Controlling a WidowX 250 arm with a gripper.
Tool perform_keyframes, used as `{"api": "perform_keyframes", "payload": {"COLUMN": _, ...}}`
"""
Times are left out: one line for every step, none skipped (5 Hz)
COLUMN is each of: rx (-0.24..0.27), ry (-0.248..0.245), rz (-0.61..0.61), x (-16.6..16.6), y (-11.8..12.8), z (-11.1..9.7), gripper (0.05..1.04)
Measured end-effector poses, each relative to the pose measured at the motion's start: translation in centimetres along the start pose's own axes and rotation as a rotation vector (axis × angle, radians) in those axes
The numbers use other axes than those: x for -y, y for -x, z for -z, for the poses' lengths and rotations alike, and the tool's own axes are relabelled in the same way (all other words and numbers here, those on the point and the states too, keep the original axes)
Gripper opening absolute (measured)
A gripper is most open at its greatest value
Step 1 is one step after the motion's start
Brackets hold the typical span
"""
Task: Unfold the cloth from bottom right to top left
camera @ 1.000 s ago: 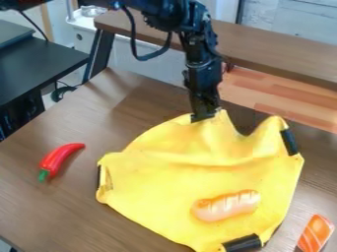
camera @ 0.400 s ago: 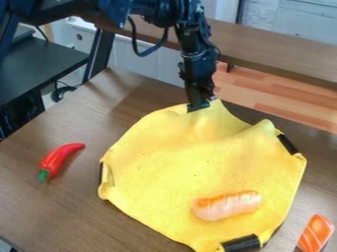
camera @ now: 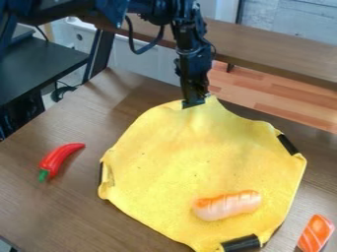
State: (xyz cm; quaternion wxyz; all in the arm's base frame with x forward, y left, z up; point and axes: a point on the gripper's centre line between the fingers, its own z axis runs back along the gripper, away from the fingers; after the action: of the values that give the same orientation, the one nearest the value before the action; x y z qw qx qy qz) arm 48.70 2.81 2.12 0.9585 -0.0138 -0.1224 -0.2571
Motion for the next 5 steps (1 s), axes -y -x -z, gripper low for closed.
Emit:
{"api": "perform_keyframes", "payload": {"rx": 0.005, "ry": 0.004, "rz": 0.01, "x": -0.3, "y": 0.2, "z": -0.1, "gripper": 0.067}}
{"api": "perform_keyframes", "payload": {"rx": 0.002, "ry": 0.005, "rz": 0.04, "x": -0.6, "y": 0.5, "z": -0.2, "gripper": 0.206}}
{"api": "perform_keyframes", "payload": {"rx": 0.001, "ry": -0.04, "rz": 0.081, "x": -1.0, "y": 1.0, "z": -0.1, "gripper": 0.448}}
{"api": "perform_keyframes", "payload": {"rx": 0.043, "ry": -0.126, "rz": 0.134, "x": -0.6, "y": 1.1, "z": -3.1, "gripper": 0.751}}
{"api": "perform_keyframes", "payload": {"rx": 0.119, "ry": -0.177, "rz": 0.164, "x": 1.4, "y": 1.7, "z": -7.4, "gripper": 0.991}}
